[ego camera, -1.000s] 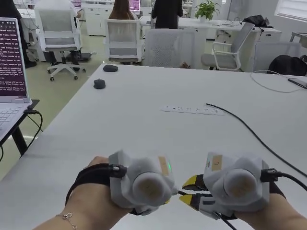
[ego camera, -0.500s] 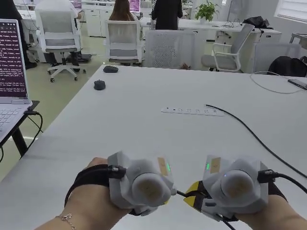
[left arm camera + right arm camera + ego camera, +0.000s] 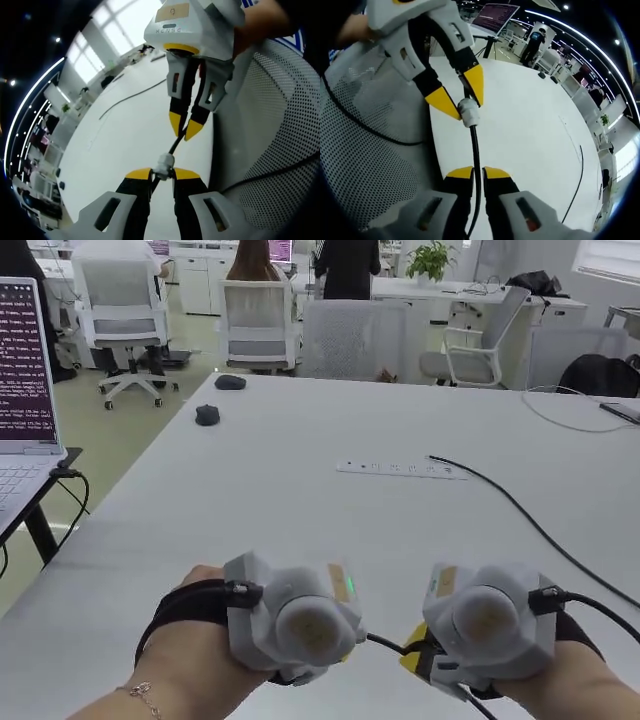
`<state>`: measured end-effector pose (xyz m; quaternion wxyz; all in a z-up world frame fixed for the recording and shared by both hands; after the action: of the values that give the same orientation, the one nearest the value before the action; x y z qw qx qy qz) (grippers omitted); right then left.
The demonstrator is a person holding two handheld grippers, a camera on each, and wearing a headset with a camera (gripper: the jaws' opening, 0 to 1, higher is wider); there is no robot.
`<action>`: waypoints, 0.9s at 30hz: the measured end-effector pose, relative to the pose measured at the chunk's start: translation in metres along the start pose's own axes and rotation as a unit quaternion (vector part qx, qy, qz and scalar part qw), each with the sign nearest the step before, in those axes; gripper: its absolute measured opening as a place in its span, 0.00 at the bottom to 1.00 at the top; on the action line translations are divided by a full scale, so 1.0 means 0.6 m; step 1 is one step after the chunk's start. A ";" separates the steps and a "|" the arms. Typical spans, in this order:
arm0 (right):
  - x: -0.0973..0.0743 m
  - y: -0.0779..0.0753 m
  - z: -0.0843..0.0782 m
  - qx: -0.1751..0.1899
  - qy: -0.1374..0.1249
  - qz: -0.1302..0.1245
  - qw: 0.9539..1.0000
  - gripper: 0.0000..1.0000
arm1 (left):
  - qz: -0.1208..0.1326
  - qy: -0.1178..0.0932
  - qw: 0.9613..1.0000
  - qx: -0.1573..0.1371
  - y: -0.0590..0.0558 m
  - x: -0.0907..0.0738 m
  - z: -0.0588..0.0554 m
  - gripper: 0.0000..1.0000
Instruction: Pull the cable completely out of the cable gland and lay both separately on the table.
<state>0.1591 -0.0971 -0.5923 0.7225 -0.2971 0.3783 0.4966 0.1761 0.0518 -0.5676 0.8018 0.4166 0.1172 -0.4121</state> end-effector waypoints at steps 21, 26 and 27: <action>-0.013 0.010 0.034 -0.049 -0.075 -0.005 0.996 0.04 | 0.002 -0.005 1.000 -0.001 0.002 -0.001 0.002 0.16; -0.012 0.005 0.027 -0.037 -0.063 -0.010 0.997 0.04 | 0.007 0.001 1.000 -0.007 0.004 -0.002 -0.002 0.16; -0.012 0.005 0.026 -0.035 -0.061 -0.011 0.997 0.04 | 0.009 0.002 1.000 -0.007 0.005 -0.002 -0.002 0.16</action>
<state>0.1587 -0.0872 -0.5781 0.7387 -0.2953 0.3129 0.5188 0.1779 0.0544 -0.5660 0.8080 0.4130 0.1179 -0.4033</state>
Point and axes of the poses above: the centre of the closed fingertips' face, and the gripper's own axes: x roughly forward along the fingers, y roughly to its left, z roughly out of its top, the point moved 10 cm from there along -x, roughly backward along the fingers, and after that the axes turned 15 degrees about z, right-handed, at the moved point
